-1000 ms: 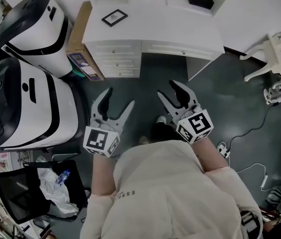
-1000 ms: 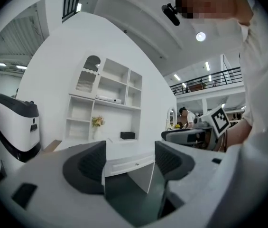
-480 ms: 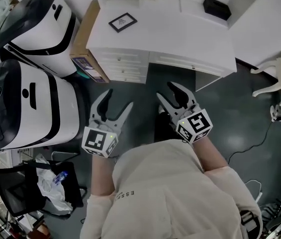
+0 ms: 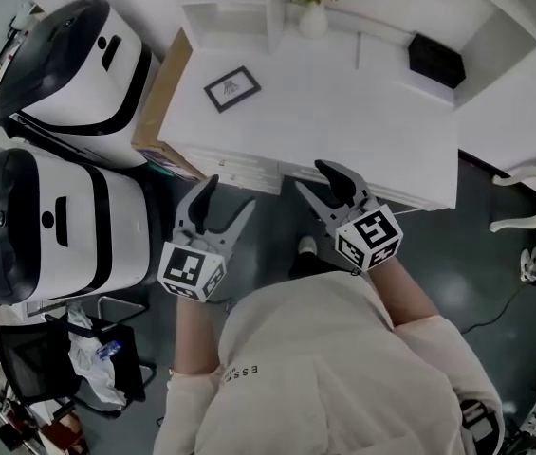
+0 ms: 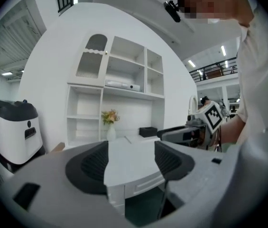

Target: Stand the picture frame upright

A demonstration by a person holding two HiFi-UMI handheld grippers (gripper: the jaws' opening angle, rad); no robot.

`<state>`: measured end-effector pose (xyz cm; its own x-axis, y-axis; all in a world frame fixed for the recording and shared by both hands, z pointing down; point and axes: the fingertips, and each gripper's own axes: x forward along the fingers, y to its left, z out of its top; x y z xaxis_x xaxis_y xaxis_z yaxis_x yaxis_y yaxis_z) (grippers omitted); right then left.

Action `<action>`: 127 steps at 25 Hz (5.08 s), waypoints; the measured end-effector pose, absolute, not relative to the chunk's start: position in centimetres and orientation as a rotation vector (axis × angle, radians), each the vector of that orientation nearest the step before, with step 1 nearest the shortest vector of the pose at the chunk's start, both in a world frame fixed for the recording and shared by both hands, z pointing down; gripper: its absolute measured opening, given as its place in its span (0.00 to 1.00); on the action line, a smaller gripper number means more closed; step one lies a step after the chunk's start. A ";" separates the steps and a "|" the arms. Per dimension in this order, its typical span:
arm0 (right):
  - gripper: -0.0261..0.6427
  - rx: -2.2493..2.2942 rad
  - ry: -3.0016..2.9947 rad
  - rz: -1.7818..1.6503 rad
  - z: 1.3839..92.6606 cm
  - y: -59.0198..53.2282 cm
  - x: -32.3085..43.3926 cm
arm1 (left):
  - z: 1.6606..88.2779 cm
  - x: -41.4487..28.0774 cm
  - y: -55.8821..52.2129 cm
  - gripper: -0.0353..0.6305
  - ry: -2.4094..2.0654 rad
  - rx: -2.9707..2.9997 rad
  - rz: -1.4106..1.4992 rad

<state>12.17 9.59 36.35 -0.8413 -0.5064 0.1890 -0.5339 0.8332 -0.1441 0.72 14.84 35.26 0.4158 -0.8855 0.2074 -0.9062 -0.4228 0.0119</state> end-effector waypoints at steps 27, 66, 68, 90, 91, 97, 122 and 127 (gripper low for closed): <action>0.36 0.737 -2.553 0.390 45.0 -14.6 -1.6 | 38.2 -13.8 -9.0 0.50 -1.622 2.461 0.221; 0.17 0.823 -1.986 0.761 61.3 -23.1 -6.3 | 43.7 -22.5 -14.8 0.50 -1.353 2.498 0.275; 0.17 0.839 -1.976 0.771 61.2 -22.7 -5.5 | 43.4 -22.1 -14.7 0.50 -1.364 2.500 0.282; 0.17 1.050 -1.876 0.841 61.2 -13.7 5.5 | 43.8 -10.9 -8.1 0.50 -1.191 2.653 0.288; 0.17 1.059 -1.874 0.848 61.2 -13.2 6.1 | 44.0 -10.4 -7.8 0.50 -1.180 2.656 0.300; 0.17 1.111 -1.866 0.873 61.2 -10.2 9.3 | 46.4 -7.9 -5.4 0.50 -1.145 2.619 0.369; 0.17 1.128 -1.926 0.894 61.2 -2.9 16.1 | 53.4 0.3 3.7 0.50 -1.084 2.410 0.365; 0.17 1.110 -1.936 0.862 61.1 -2.6 16.6 | 57.6 1.2 4.2 0.50 -1.028 2.247 0.361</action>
<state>16.57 -2.59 61.12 -0.3592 -0.4047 0.8410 -0.8958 0.4022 -0.1891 1.20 4.16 57.58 0.6573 -0.5798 0.4815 -0.7535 -0.4943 0.4335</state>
